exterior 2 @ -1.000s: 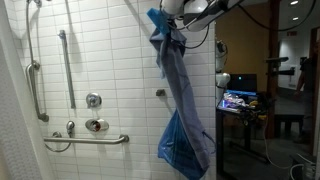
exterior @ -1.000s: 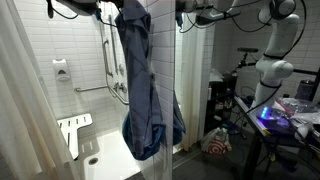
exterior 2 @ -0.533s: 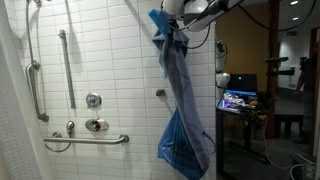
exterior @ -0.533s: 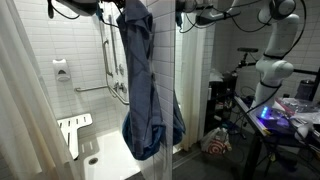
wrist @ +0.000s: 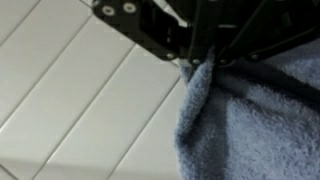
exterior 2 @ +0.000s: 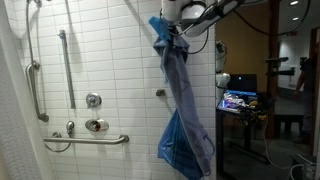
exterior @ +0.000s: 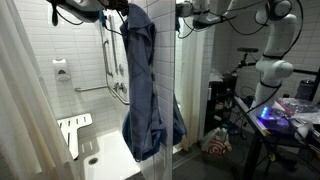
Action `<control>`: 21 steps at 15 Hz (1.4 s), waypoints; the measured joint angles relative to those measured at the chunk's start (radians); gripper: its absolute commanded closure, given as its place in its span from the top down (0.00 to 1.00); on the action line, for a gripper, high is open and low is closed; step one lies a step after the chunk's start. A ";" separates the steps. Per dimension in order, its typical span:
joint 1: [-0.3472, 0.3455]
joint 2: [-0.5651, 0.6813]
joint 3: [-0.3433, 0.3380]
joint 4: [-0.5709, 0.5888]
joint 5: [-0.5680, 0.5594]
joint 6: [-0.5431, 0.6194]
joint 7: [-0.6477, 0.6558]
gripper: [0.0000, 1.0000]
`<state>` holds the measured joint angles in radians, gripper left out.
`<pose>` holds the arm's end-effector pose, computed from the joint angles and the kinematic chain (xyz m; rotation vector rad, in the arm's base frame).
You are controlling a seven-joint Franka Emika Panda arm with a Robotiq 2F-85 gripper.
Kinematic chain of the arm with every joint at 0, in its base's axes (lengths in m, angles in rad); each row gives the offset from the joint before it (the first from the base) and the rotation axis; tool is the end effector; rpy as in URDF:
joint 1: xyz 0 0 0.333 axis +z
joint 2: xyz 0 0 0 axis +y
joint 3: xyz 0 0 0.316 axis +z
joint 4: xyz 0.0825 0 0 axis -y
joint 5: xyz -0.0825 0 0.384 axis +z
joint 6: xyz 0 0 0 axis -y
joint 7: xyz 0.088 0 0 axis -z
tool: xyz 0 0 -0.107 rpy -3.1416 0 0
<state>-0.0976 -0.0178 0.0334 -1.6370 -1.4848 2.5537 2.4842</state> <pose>0.6018 -0.0246 0.7087 -1.5085 1.5687 -1.9703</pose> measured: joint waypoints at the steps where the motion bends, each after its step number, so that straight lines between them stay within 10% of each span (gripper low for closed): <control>1: 0.000 0.010 0.000 0.002 0.009 -0.008 -0.008 0.01; 21: 0.022 0.177 -0.033 0.148 0.285 -0.135 -0.239 0.01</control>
<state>-0.0757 0.1596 0.0006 -1.4887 -1.2000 2.4190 2.2452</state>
